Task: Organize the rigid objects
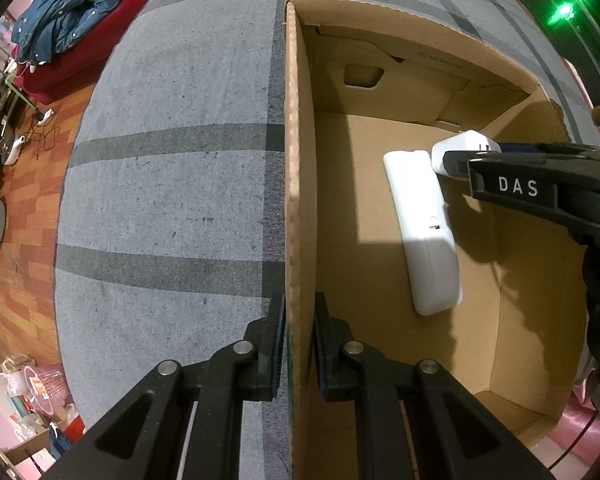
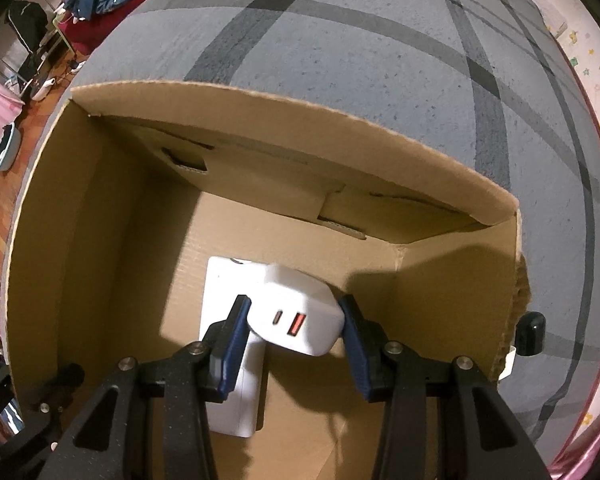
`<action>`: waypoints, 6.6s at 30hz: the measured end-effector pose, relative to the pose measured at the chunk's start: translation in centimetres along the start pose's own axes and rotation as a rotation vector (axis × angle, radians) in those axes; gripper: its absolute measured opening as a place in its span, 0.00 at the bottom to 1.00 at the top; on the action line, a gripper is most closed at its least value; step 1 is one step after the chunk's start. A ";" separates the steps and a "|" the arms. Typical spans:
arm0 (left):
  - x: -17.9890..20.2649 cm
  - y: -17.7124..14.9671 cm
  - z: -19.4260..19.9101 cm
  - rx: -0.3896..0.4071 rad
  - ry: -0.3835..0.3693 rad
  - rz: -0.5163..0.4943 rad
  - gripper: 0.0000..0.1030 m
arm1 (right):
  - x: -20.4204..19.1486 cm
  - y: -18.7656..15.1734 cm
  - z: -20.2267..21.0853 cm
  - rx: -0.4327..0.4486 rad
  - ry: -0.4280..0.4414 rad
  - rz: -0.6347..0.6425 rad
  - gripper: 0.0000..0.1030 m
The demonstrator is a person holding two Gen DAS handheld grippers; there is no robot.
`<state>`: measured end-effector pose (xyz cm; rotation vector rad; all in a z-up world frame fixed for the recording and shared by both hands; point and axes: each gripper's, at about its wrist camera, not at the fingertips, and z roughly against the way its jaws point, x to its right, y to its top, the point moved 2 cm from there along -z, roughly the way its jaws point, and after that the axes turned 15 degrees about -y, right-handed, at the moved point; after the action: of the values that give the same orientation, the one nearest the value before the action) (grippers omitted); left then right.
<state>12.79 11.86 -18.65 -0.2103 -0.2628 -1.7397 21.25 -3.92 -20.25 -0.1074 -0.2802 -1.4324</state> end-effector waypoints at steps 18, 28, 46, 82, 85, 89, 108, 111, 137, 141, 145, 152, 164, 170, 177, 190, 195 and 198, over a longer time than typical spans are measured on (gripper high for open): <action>0.2 0.0 -0.1 0.000 0.007 -0.001 0.13 | 0.1 0.0 2.7 0.109 0.034 -0.020 0.85; 0.3 0.1 -0.1 -0.002 0.009 0.000 0.13 | 1.0 -0.1 4.1 0.155 0.041 -0.050 0.99; 0.9 0.2 -0.1 -0.005 0.026 0.002 0.13 | 4.2 -1.2 7.3 0.218 0.033 -0.106 1.00; 0.9 0.3 -0.2 -0.006 0.029 0.003 0.13 | 18.6 -5.7 6.1 0.165 -0.087 -0.283 1.00; 0.8 0.3 -0.2 -0.006 0.030 0.003 0.13 | 19.7 -5.9 5.2 0.148 -0.099 -0.298 1.00; 0.9 0.4 -0.2 -0.008 0.036 0.003 0.13 | 21.3 -6.4 3.5 0.112 -0.106 -0.329 1.00; 1.4 0.3 -0.5 -0.012 0.046 0.004 0.13 | 24.9 -8.0 -6.2 -0.027 -0.123 -0.366 1.00; 1.4 0.4 -0.5 -0.013 0.048 0.003 0.13 | 25.2 -8.0 -7.4 -0.038 -0.126 -0.367 1.00; 1.3 0.3 -0.5 -0.014 0.051 0.006 0.13 | 24.9 -8.1 -10.4 -0.085 -0.068 -0.344 0.48; 1.4 0.4 -0.5 -0.013 0.052 0.006 0.13 | 24.7 -8.1 -9.8 -0.084 -0.072 -0.346 0.48; 1.4 0.4 -0.5 -0.013 0.055 0.006 0.13 | 24.4 -7.6 -8.9 -0.079 -0.073 -0.346 0.48; 1.6 0.4 -0.4 -0.014 0.056 0.003 0.13 | 24.2 -7.8 -7.1 -0.073 -0.076 -0.351 0.48; 1.5 0.3 -0.4 -0.013 0.050 -0.013 0.12 | 23.3 -8.1 -3.3 -0.046 -0.086 -0.350 0.48; 1.5 0.2 -0.4 -0.015 0.047 -0.022 0.12 | 23.2 -8.4 -1.2 -0.029 -0.084 -0.361 0.48; 1.4 0.2 -0.3 -0.010 0.042 -0.022 0.12 | 22.1 -8.8 1.3 -0.008 -0.080 -0.358 0.48; 1.4 -0.1 -0.3 0.001 0.037 -0.023 0.12 | 17.6 -8.8 5.3 0.045 -0.051 -0.298 0.48; 1.4 -0.1 -0.3 0.002 0.039 -0.028 0.12 | 15.7 -8.5 6.3 0.057 -0.037 -0.272 0.48; 1.4 -0.2 -0.2 0.004 0.035 -0.028 0.12 | 14.3 -8.3 7.0 0.069 -0.027 -0.248 0.48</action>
<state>12.39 10.52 -18.45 -0.1732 -0.2446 -1.7693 13.80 -17.16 -10.67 -0.0363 -0.3746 -1.6662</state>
